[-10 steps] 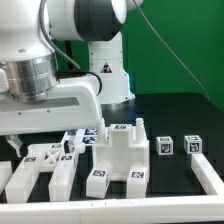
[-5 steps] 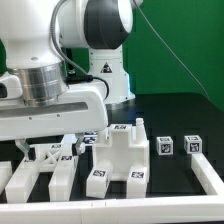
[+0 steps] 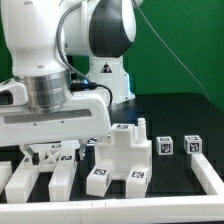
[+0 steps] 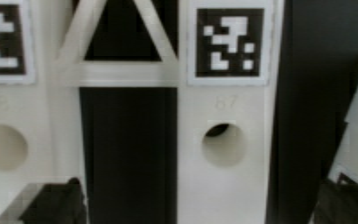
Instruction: Assemble chair
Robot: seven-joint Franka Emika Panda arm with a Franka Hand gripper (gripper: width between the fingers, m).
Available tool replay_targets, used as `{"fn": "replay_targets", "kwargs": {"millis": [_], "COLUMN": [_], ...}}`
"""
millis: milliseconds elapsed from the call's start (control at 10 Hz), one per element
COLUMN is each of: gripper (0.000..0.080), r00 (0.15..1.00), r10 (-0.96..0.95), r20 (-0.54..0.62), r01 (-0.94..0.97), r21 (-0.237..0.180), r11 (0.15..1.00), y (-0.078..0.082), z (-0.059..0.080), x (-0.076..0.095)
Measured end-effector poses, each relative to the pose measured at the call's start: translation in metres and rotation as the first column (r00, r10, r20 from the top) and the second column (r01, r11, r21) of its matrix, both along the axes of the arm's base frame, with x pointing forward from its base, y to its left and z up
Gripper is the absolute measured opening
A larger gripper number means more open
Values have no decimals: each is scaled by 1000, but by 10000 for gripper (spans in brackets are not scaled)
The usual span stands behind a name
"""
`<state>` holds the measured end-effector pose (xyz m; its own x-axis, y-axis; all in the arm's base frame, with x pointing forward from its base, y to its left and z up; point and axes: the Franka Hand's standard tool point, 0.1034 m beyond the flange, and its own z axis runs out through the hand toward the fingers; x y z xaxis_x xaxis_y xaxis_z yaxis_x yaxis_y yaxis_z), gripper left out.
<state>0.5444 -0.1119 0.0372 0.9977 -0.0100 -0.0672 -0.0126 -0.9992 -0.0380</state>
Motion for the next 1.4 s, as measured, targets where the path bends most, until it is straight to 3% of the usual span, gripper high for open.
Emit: {"fn": "replay_targets", "kwargs": {"millis": [300,900,1200,1400], "gripper": [649,649,282,284], "r00": [1000,1000,1000,1000], "r10": [5,5,5,5], "r20": [-15,-31,-31,-31], "r01": [-5,-5,-5,-5], "r21": [0,0,0,0], "r11": [1000,1000,1000,1000], "y": [4,4,4,4], "z": [-11,-21,-21,-21], "x": [-4,-9,-9,-9]}}
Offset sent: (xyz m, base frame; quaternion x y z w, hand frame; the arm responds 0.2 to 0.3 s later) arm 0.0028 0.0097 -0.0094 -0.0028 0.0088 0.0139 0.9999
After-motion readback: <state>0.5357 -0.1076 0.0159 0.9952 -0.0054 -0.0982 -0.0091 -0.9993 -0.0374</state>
